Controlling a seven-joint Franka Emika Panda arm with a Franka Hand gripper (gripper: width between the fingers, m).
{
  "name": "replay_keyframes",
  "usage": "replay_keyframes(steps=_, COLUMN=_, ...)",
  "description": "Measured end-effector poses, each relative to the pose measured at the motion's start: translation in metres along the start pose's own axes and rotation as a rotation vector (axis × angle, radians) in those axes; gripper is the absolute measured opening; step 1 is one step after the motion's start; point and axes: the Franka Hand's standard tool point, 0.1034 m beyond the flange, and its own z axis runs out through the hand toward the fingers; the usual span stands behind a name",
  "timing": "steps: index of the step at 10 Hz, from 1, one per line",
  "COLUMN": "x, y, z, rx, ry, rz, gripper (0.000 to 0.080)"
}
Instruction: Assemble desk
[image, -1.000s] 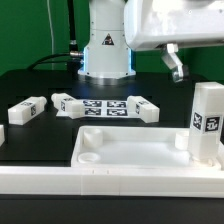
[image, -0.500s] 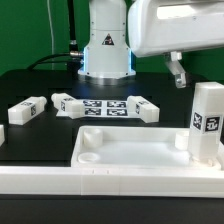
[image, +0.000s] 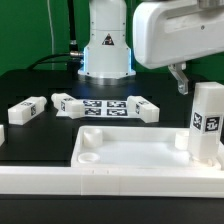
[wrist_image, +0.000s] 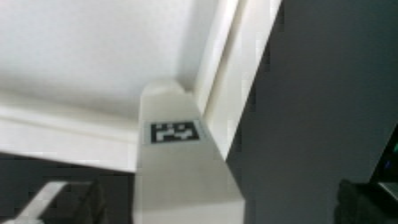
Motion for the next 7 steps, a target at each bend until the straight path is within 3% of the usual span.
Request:
replay_keyframes(steps=2, x=-0.001, y=0.0, z=0.001, rx=-0.001, ry=-0.001, rz=0.001, gripper=0.0649)
replay_keyframes(steps=4, x=0.004, y=0.009, z=-0.001, rx=-0.062, ry=0.028, rz=0.005, gripper=0.0649)
replay_keyframes(steps=7, x=0.011, y=0.009, z=-0.001, rx=-0.075, ry=0.056, rz=0.006, gripper=0.0649)
